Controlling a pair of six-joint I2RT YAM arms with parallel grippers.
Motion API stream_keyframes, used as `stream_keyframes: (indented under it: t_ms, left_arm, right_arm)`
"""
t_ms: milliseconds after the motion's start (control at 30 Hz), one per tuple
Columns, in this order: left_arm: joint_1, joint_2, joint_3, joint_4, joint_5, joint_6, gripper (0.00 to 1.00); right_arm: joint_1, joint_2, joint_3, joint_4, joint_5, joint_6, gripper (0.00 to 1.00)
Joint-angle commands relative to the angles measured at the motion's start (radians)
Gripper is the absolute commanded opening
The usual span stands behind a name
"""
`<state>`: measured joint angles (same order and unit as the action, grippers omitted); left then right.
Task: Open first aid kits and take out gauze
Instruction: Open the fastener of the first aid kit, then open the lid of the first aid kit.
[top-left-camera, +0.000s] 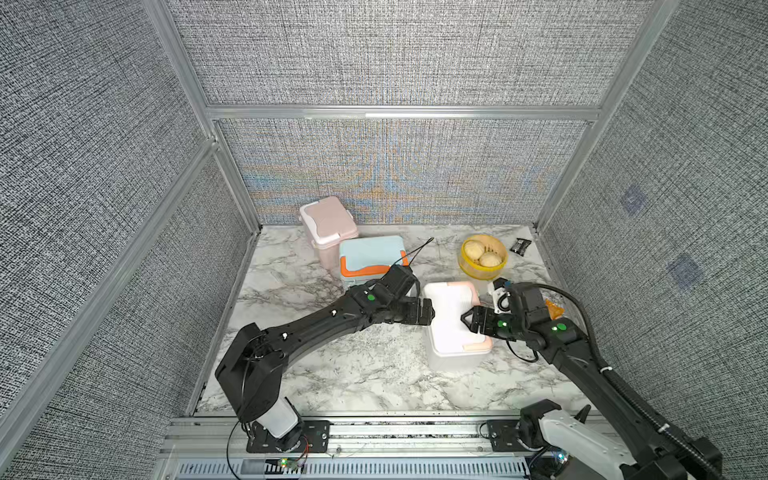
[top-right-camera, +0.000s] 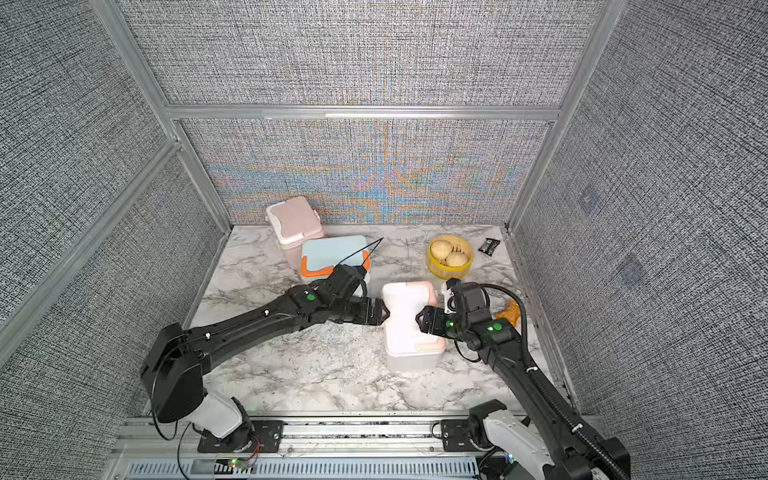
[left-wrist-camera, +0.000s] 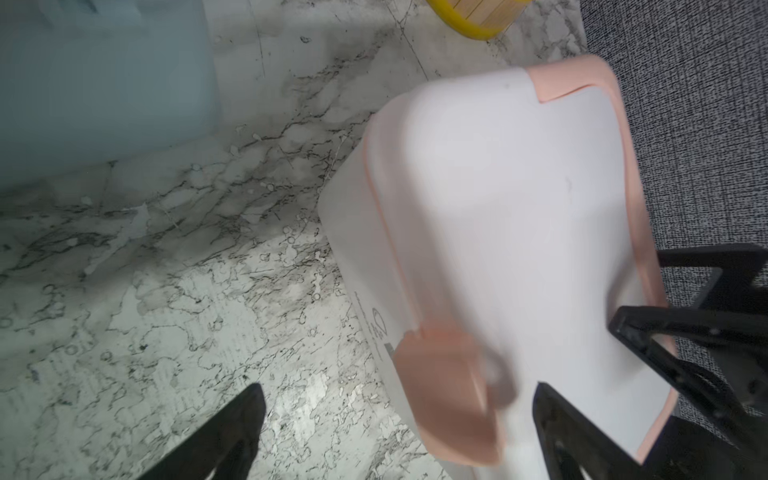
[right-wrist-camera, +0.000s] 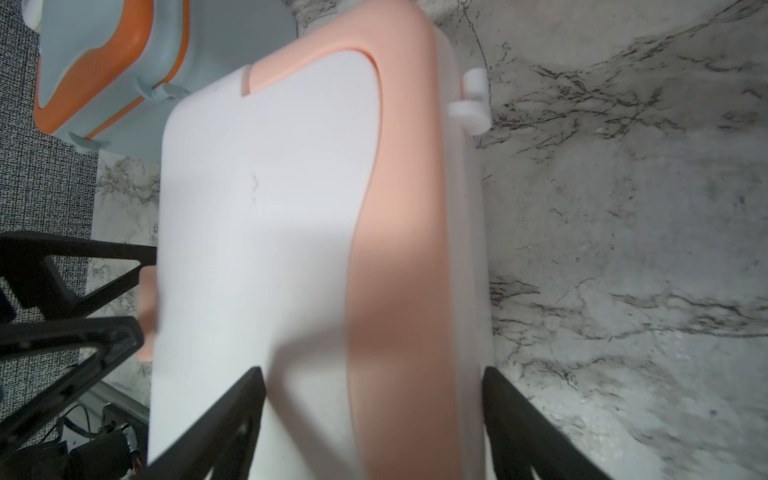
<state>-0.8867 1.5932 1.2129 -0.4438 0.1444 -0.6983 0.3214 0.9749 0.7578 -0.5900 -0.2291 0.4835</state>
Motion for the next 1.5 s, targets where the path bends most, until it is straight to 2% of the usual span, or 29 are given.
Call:
stream_keyframes:
  t_ms: [0, 233, 367, 633, 900, 1000, 1067, 1133, 1233, 1333, 1467]
  left_arm:
    - [0.005, -0.011, -0.009, -0.034, -0.059, 0.013, 0.98]
    - [0.017, -0.047, -0.047, -0.113, -0.133, -0.032, 0.96]
    - [0.028, -0.053, -0.070, -0.112, -0.133, -0.033, 0.96]
    - [0.098, -0.073, -0.159, 0.025, 0.081, -0.051, 0.95]
    - [0.106, -0.246, -0.183, 0.037, 0.135, -0.062, 0.90]
    - [0.089, -0.280, -0.212, 0.146, 0.193, -0.075, 0.87]
    - [0.077, -0.276, -0.226, 0.221, 0.229, -0.093, 0.82]
    - [0.069, -0.250, -0.211, 0.235, 0.239, -0.098, 0.79]
    - [0.066, -0.201, -0.193, 0.247, 0.254, -0.101, 0.78]
    - [0.064, -0.169, -0.188, 0.268, 0.264, -0.104, 0.78]
    - [0.064, -0.138, -0.178, 0.263, 0.258, -0.094, 0.78]
  right_arm:
    - [0.003, 0.008, -0.012, -0.099, -0.011, -0.016, 0.81]
    - [0.003, 0.007, -0.017, -0.093, -0.016, -0.017, 0.81]
    - [0.003, 0.008, -0.018, -0.090, -0.023, -0.016, 0.81]
    - [0.003, -0.012, -0.005, -0.081, -0.062, -0.001, 0.81]
    - [-0.014, -0.075, 0.021, -0.096, 0.036, 0.022, 0.80]
    - [-0.043, -0.058, 0.032, -0.084, 0.010, 0.002, 0.80]
    - [-0.062, -0.031, 0.033, -0.051, -0.062, -0.015, 0.74]
    - [-0.078, -0.002, 0.028, 0.001, -0.146, -0.022, 0.61]
    - [-0.080, 0.040, 0.033, 0.033, -0.190, -0.030, 0.49]
    - [-0.082, 0.080, 0.036, 0.036, -0.236, -0.040, 0.44]
    - [-0.081, 0.100, 0.015, 0.066, -0.262, -0.032, 0.43]
